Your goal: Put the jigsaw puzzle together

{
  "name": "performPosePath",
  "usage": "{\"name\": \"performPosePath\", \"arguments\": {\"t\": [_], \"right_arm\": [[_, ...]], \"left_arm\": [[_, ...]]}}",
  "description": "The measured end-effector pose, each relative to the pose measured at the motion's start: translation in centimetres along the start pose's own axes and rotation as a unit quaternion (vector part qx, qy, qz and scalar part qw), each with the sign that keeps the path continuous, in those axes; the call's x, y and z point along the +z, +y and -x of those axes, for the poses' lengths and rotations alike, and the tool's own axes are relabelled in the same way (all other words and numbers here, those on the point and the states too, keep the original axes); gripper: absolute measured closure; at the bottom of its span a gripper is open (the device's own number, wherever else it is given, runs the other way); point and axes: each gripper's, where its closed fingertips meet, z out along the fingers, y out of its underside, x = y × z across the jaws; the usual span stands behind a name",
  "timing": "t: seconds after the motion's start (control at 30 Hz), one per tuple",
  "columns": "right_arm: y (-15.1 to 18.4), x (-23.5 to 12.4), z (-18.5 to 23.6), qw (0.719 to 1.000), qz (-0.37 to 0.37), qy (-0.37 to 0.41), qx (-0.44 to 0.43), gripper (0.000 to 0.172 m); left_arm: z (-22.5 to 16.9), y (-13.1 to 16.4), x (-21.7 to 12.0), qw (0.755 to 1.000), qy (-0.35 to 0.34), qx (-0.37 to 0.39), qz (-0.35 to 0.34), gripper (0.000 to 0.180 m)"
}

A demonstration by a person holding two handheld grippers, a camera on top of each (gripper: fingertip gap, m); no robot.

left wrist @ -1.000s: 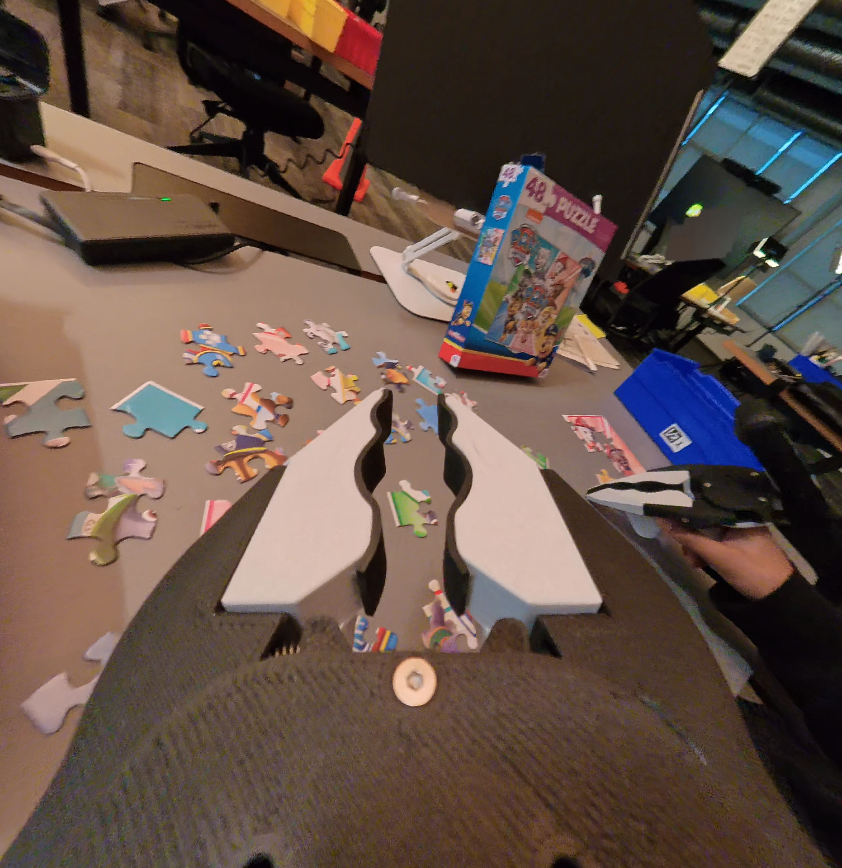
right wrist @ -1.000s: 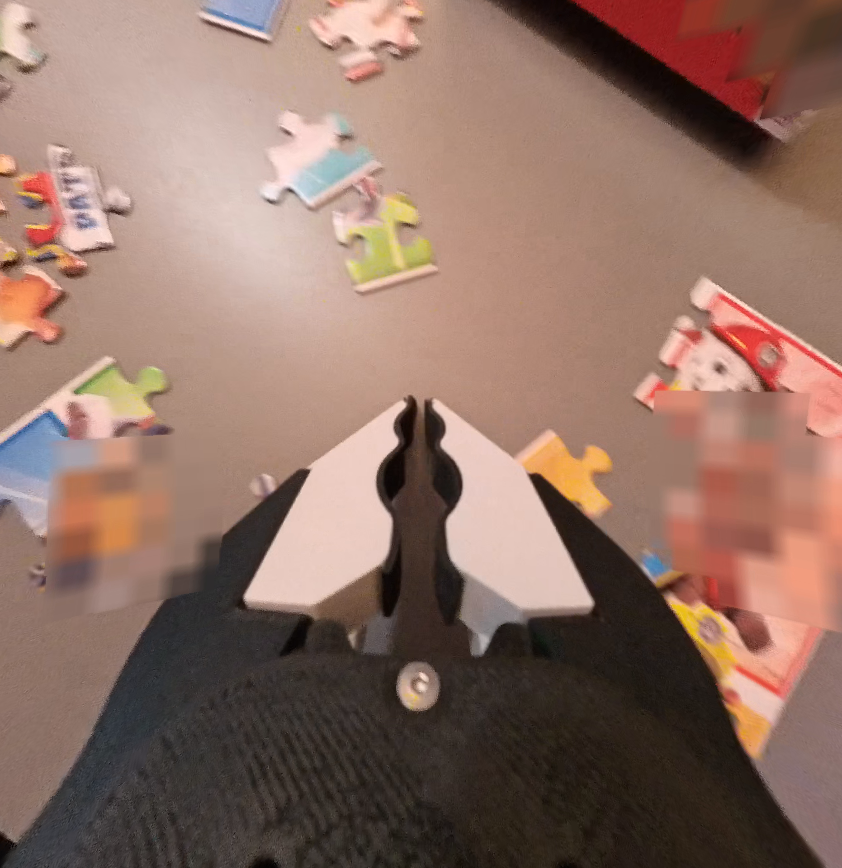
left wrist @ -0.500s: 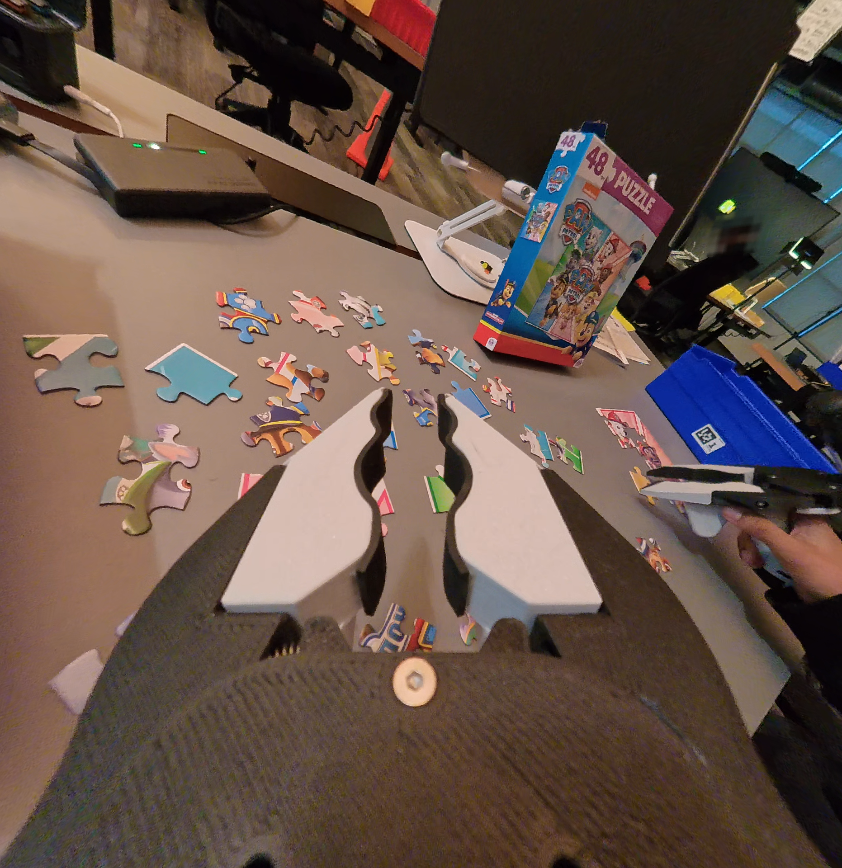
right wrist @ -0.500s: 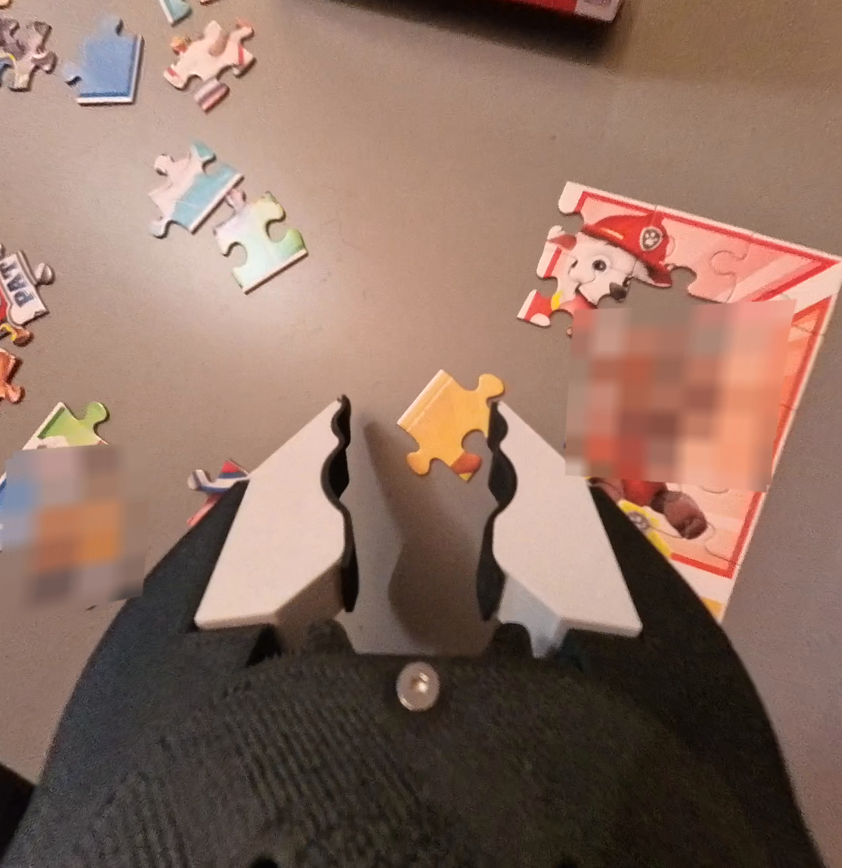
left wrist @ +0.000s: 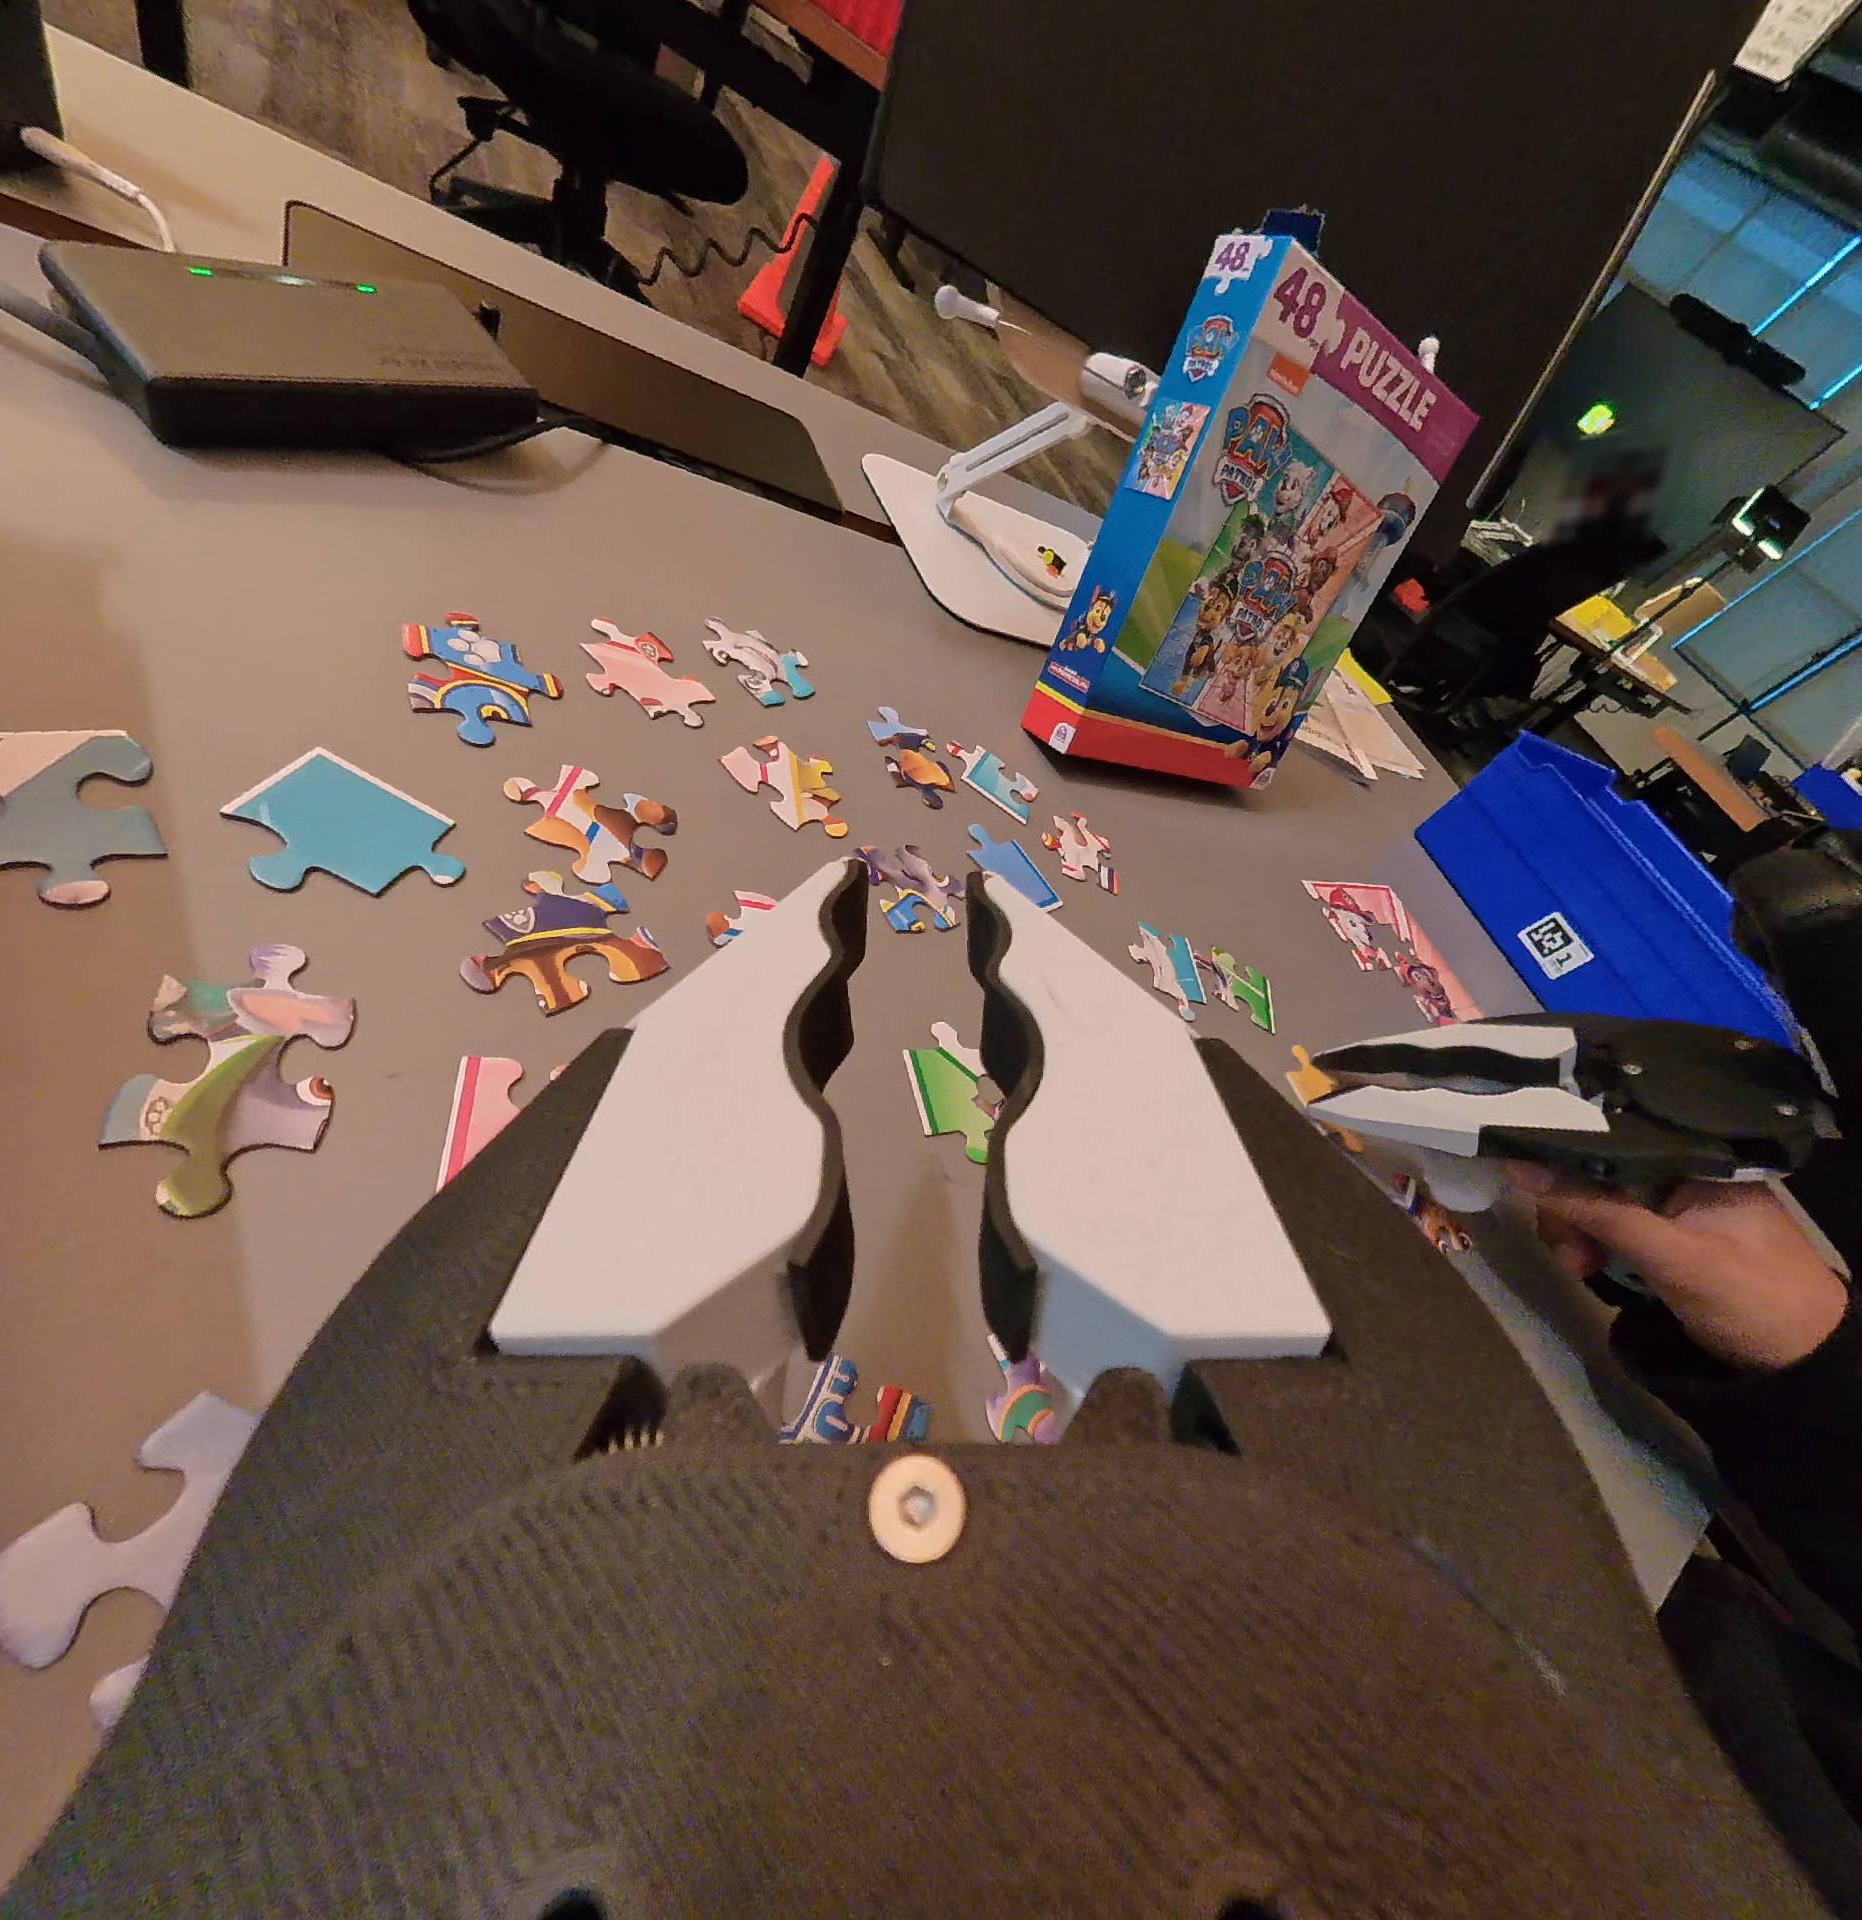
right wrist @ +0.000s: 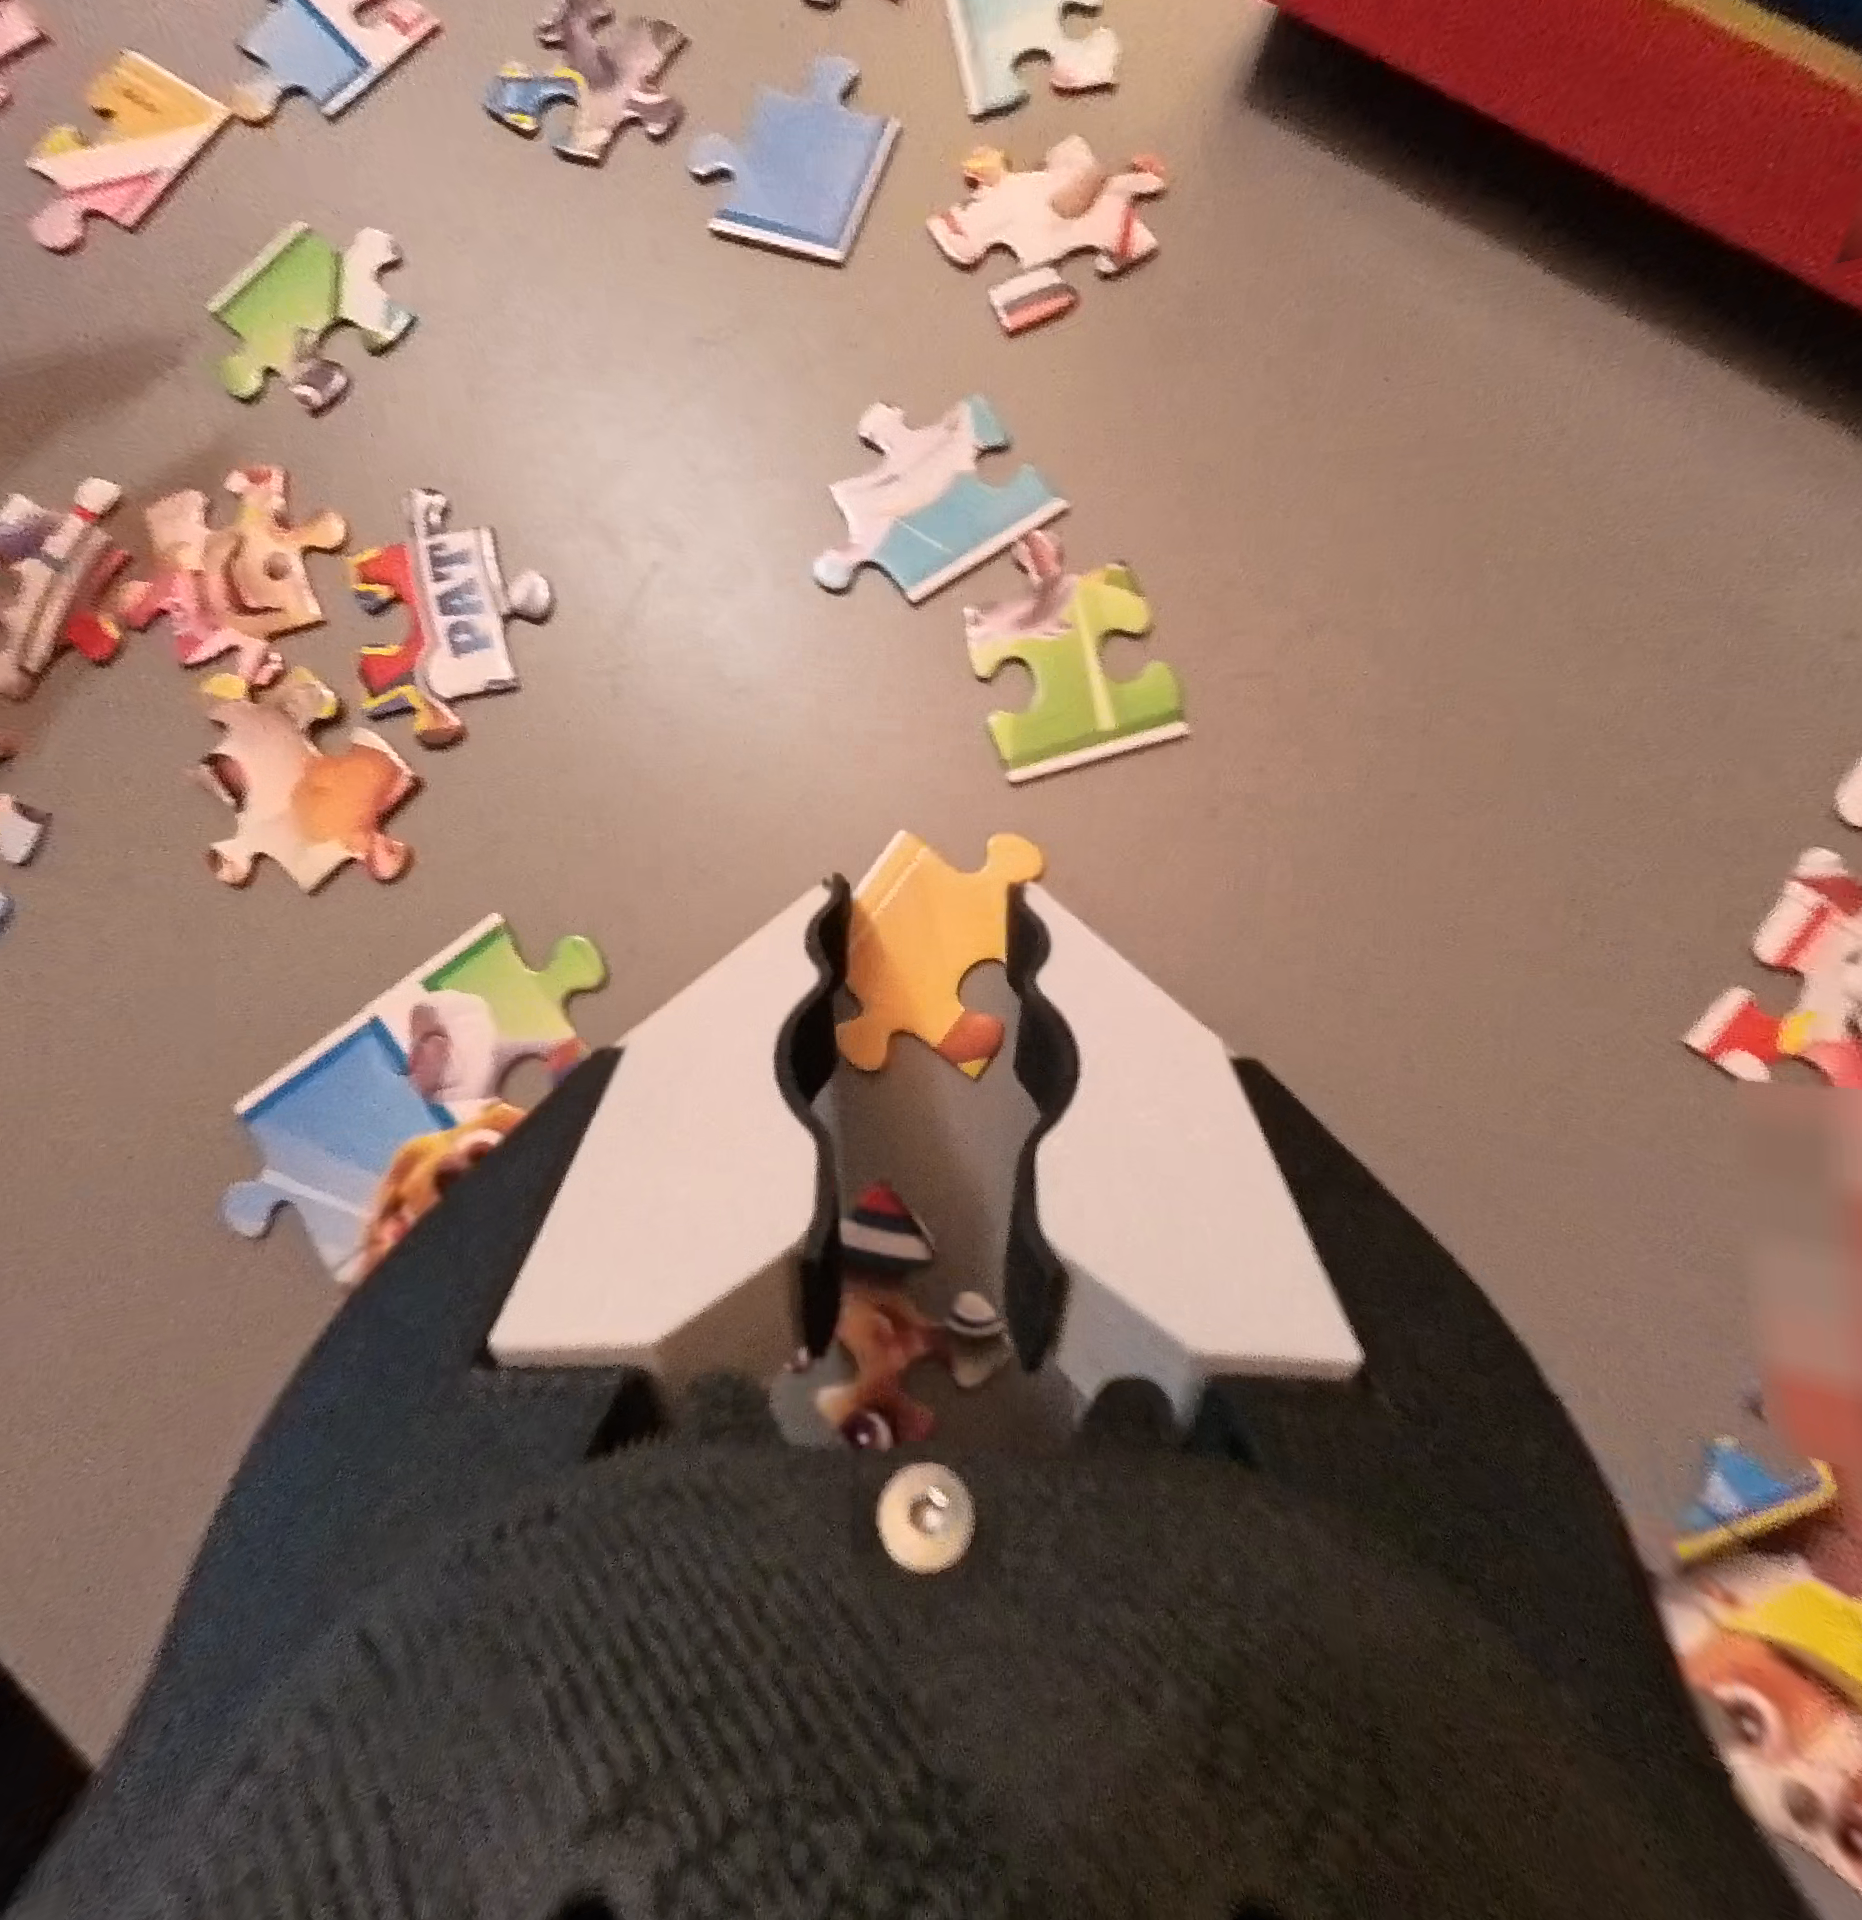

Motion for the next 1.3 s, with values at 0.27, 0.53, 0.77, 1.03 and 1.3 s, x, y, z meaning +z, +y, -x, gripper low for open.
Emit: {"name": "performPosePath", "arguments": {"t": [0.27,0.53,0.77,1.03,1.3], "right_arm": [[-3.1,3.1,5.3,0.996,0.001,-0.046,-0.081,0.151],[-9.4,9.0,8.1,0.987,0.005,-0.081,-0.136,0.152],[-11.9,6.1,8.6,0.982,-0.035,-0.067,-0.174,0.146],[-5.7,-2.8,4.0,0.987,-0.110,-0.012,-0.119,0.143],[1.7,-5.5,4.5,0.994,-0.092,-0.025,-0.062,0.137]], "left_arm": [[-0.3,0.0,0.1,1.000,0.010,-0.004,-0.002,0.164],[0.5,-0.7,-0.8,1.000,-0.005,0.000,-0.016,0.164],[1.4,-1.6,-2.4,0.999,-0.019,0.011,-0.036,0.163],[0.6,-1.7,-2.1,0.999,-0.002,0.016,-0.036,0.162],[-2.4,-1.6,-1.4,0.999,-0.006,0.051,-0.018,0.162]]}}
